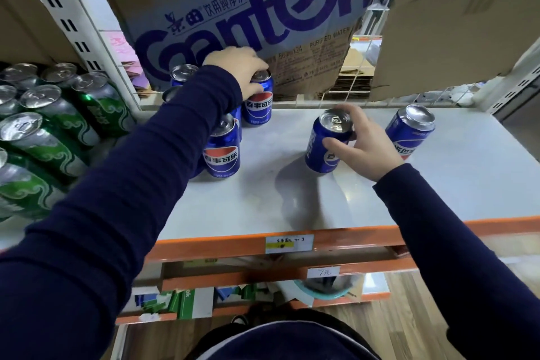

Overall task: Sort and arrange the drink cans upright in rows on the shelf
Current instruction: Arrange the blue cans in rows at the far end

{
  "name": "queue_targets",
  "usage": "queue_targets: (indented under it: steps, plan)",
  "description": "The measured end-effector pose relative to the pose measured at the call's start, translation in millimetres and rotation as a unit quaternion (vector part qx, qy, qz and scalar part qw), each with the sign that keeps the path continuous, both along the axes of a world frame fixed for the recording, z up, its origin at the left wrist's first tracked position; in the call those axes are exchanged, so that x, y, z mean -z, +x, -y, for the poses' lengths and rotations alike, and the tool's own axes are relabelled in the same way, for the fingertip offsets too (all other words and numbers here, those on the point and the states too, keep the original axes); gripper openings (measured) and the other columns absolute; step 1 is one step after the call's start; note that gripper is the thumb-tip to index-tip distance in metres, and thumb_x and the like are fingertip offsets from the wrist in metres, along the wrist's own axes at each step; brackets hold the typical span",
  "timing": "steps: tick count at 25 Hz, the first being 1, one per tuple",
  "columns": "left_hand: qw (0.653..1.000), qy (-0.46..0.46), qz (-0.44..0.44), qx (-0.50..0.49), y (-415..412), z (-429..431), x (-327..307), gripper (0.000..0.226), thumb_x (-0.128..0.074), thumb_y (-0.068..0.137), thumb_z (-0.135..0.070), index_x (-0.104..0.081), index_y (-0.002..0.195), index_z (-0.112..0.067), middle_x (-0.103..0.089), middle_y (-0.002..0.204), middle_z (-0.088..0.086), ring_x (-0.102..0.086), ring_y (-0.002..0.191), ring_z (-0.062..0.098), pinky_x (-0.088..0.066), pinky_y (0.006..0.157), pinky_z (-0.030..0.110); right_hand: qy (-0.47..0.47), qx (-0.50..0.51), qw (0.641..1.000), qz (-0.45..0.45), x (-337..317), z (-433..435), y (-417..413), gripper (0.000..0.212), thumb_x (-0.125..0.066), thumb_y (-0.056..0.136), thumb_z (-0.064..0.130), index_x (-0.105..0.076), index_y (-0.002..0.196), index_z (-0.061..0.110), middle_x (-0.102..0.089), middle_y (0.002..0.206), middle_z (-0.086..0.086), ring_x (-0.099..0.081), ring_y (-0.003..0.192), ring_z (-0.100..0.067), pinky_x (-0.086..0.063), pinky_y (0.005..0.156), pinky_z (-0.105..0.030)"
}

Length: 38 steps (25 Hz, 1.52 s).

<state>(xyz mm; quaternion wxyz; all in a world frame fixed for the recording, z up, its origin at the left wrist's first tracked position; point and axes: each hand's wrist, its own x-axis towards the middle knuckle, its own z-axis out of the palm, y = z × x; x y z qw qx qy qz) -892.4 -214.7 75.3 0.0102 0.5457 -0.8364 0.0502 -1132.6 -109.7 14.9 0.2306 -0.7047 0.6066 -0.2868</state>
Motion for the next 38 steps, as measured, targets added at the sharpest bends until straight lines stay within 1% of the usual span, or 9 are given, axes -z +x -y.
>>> queue_targets:
  steps: [4,8,11,17,20,24,30,35,38]
  plan:
    - [0.960,-0.177,-0.210,0.046,19.3,-74.1,30.6,0.033,-0.056,0.085,-0.029,-0.065,0.112,-0.012,-0.062,0.108,0.009,-0.055,0.102,0.031,-0.046,0.085,0.043,-0.025,0.026,0.999,-0.021,-7.9,11.3,18.2,0.057,-0.077,0.074,0.030,-0.051,0.124,0.016,-0.058,0.110,0.003,-0.056,0.096,-0.013,-0.041,0.077,-0.021]
    - [0.942,-0.252,-0.219,0.030,32.3,-149.8,87.2,0.017,-0.064,0.078,-0.020,-0.069,0.093,-0.013,-0.064,0.101,0.006,-0.054,0.107,0.028,-0.044,0.082,0.040,-0.038,0.008,0.999,-0.026,-7.4,27.1,59.4,0.059,-0.078,0.072,0.038,-0.054,0.121,0.015,-0.062,0.111,-0.001,-0.058,0.097,-0.017,-0.048,0.083,-0.031]
    - [0.941,-0.244,-0.231,0.024,42.2,-180.1,117.4,0.013,-0.064,0.078,-0.016,-0.070,0.088,-0.013,-0.066,0.104,0.007,-0.054,0.114,0.028,-0.044,0.090,0.039,-0.052,0.012,0.998,-0.014,-11.5,41.7,87.9,0.057,-0.077,0.072,0.042,-0.056,0.118,0.014,-0.063,0.111,-0.003,-0.058,0.099,-0.019,-0.049,0.084,-0.033]
    - [0.970,-0.146,-0.179,-0.078,56.1,-193.6,150.2,0.029,-0.045,0.086,-0.033,-0.067,0.093,-0.016,-0.063,0.093,0.003,-0.057,0.087,0.027,-0.041,0.074,0.037,-0.058,0.009,0.997,-0.054,-16.4,66.2,107.2,0.071,-0.076,0.070,0.039,-0.051,0.130,0.012,-0.056,0.125,-0.009,-0.053,0.111,-0.024,-0.046,0.090,-0.033]
    - [0.970,-0.153,-0.170,-0.080,54.2,-194.4,150.7,0.027,-0.046,0.087,-0.032,-0.067,0.093,-0.016,-0.063,0.091,0.002,-0.057,0.084,0.026,-0.040,0.073,0.036,-0.009,-0.008,0.996,-0.090,-7.9,67.1,107.9,0.077,-0.080,0.066,0.032,-0.047,0.131,0.008,-0.056,0.125,-0.011,-0.051,0.113,-0.027,-0.041,0.083,-0.028]
    - [0.969,-0.161,-0.169,-0.082,53.5,-193.6,151.4,0.023,-0.048,0.085,-0.030,-0.066,0.089,-0.016,-0.063,0.088,0.001,-0.056,0.082,0.025,-0.039,0.073,0.035,-0.033,0.032,0.998,-0.041,0.3,60.2,114.3,0.068,-0.080,0.068,0.030,-0.047,0.124,0.006,-0.055,0.121,-0.010,-0.051,0.109,-0.025,-0.038,0.079,-0.025]
    - [0.973,-0.147,-0.161,-0.081,51.7,-192.7,150.1,0.023,-0.047,0.086,-0.029,-0.066,0.086,-0.016,-0.063,0.089,0.001,-0.057,0.082,0.024,-0.041,0.073,0.035,-0.050,0.033,0.997,-0.042,9.1,54.8,115.4,0.070,-0.079,0.072,0.033,-0.046,0.129,0.008,-0.053,0.128,-0.011,-0.049,0.116,-0.025,-0.034,0.086,-0.022]
    - [0.974,-0.119,-0.162,-0.103,41.5,-192.8,148.2,0.028,-0.045,0.085,-0.031,-0.067,0.088,-0.015,-0.064,0.092,0.002,-0.058,0.084,0.024,-0.045,0.074,0.036,-0.055,-0.012,0.996,-0.068,8.6,34.2,70.3,0.051,-0.071,0.080,0.023,-0.055,0.126,0.009,-0.060,0.116,-0.010,-0.056,0.101,-0.026,-0.047,0.088,-0.037]
    - [0.974,-0.105,-0.180,-0.086,20.2,-191.1,148.3,0.031,-0.041,0.086,-0.030,-0.068,0.090,-0.015,-0.064,0.093,0.002,-0.059,0.086,0.024,-0.046,0.074,0.036,-0.115,0.018,0.986,-0.118,6.2,16.9,17.3,0.034,-0.065,0.082,0.019,-0.065,0.115,0.010,-0.063,0.109,-0.011,-0.054,0.104,-0.029,-0.042,0.092,-0.032]
